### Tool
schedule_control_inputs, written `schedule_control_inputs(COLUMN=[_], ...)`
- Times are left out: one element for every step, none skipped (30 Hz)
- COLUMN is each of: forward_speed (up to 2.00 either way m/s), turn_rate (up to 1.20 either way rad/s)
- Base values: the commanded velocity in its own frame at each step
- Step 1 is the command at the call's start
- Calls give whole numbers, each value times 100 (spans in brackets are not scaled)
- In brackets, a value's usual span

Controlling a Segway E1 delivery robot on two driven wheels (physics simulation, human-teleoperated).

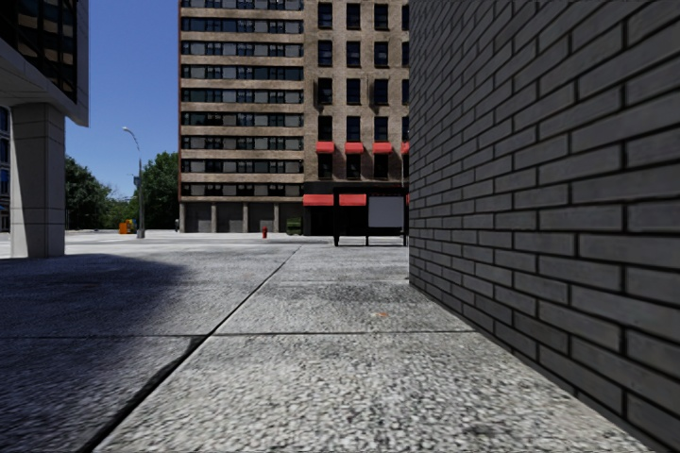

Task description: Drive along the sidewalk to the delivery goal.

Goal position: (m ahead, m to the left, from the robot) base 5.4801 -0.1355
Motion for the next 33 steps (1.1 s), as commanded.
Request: schedule_control_inputs(forward_speed=[200,200,200,200,200,200,200,200,200,200,200,200,200,200,200,200,200,200,200,200,200,200,200,200,200,200,200,200,200,200,200,200,200], turn_rate=[0,0,0,0,0,0,0,0,0,0,0,0,0,0,0,0,0,0,0,0,0,0,0,0,0,0,0,0,0,0,0,0,0])
